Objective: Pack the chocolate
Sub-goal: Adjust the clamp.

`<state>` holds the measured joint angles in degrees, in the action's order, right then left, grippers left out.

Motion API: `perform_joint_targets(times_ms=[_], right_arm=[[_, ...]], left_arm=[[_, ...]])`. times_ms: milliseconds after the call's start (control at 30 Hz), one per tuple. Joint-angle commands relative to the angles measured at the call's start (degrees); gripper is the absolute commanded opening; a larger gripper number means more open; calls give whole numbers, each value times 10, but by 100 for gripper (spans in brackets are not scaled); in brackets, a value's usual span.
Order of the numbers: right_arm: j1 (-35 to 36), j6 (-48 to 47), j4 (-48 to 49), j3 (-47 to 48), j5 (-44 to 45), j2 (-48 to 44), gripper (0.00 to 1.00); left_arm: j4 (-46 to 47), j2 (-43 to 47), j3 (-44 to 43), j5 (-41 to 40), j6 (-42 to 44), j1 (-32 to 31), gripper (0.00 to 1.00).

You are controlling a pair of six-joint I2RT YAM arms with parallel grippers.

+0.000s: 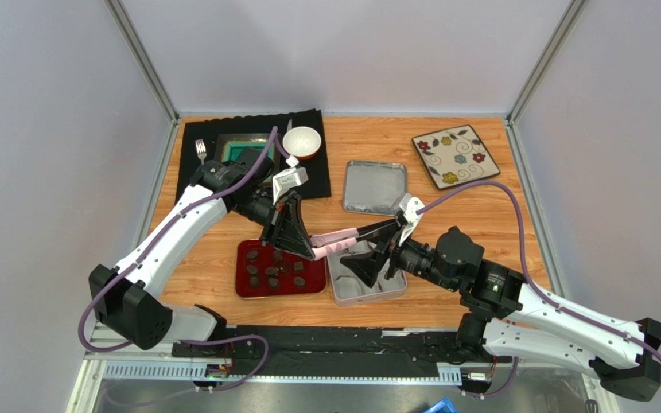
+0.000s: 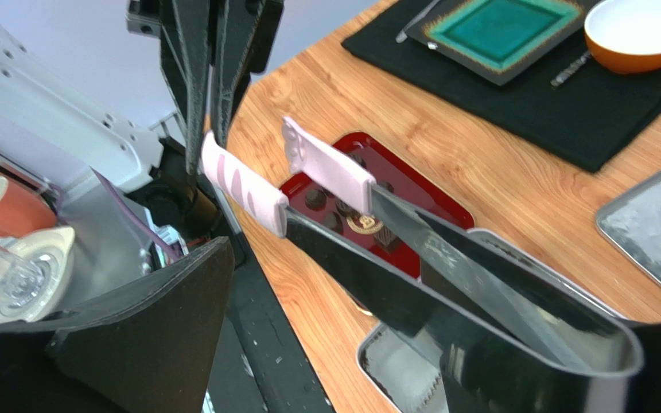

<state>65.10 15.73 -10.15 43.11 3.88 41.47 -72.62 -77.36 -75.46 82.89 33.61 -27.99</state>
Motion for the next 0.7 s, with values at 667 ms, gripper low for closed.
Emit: perform_joint_targets(times_ms=[667], right_arm=[[3,56,196,-28,-3,-16,70]], left_arm=[[48,51,1,182,-24,7,0]])
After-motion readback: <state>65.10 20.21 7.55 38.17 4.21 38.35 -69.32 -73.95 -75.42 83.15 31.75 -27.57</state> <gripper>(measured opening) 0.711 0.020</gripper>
